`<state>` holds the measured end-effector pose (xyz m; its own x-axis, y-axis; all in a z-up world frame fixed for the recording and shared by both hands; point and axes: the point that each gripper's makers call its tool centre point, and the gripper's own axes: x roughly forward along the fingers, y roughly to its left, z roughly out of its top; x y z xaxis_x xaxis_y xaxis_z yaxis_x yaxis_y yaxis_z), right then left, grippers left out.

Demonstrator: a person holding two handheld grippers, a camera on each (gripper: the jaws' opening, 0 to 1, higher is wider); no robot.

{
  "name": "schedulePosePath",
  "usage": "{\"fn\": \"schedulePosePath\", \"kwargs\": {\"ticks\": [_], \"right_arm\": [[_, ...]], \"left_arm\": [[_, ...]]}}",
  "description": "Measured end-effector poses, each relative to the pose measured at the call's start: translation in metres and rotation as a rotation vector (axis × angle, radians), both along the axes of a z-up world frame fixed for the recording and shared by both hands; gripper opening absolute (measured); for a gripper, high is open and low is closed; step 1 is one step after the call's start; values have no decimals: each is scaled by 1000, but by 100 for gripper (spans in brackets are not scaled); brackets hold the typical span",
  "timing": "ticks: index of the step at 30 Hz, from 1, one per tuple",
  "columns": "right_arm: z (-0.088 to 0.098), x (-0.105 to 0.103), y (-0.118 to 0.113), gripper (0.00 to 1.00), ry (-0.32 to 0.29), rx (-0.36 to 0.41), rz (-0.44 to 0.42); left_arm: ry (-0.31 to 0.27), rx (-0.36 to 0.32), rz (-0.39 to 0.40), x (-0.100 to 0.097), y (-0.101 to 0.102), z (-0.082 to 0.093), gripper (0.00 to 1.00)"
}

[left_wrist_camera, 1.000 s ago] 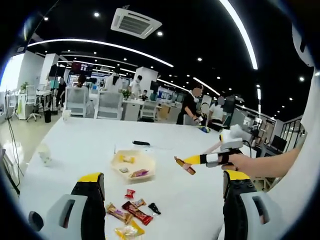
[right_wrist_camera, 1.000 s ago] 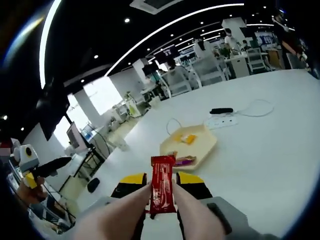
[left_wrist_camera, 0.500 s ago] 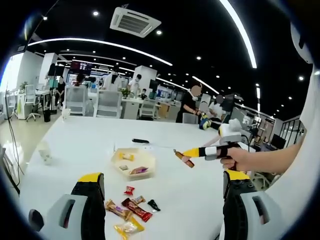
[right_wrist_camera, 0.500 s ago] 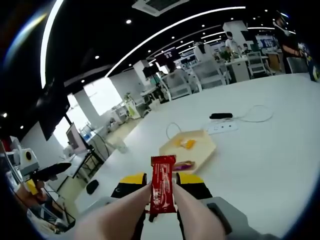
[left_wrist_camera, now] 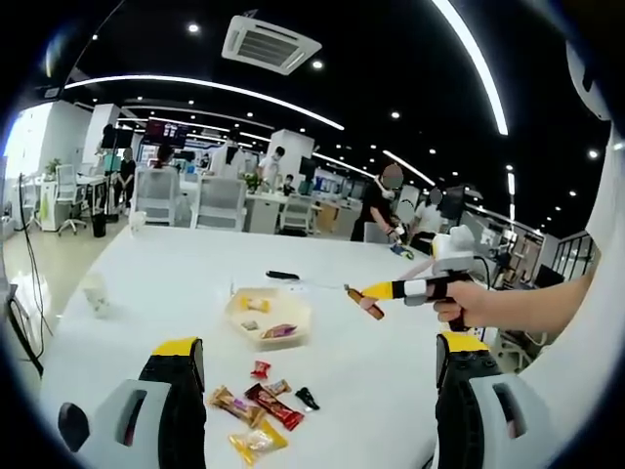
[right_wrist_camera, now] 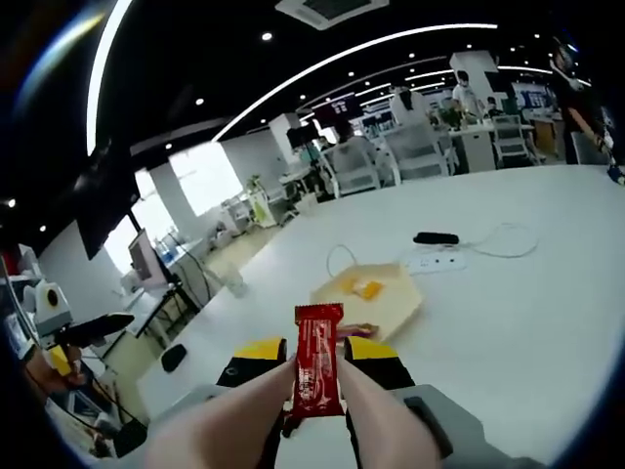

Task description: Place the target food into the container with the food tongs after gripping and lifting it, then release it inside without dropping or visibly crushing the food.

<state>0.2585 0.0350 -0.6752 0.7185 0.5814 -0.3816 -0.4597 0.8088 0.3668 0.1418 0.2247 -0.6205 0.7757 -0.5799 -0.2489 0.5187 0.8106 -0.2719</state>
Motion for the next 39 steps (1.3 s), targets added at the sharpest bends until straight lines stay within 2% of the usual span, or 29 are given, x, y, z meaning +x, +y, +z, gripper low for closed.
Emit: {"fn": "schedulePosePath", "kwargs": {"ticks": [19,39], "right_arm": [[19,6,-5,22,-37,-9,-6],[37,20,5,22,-53,7,-5]], "left_arm": [[2,-28,-21,-3,-8,-1,99],[10,-56,9,-8,2,-3,99]]}}
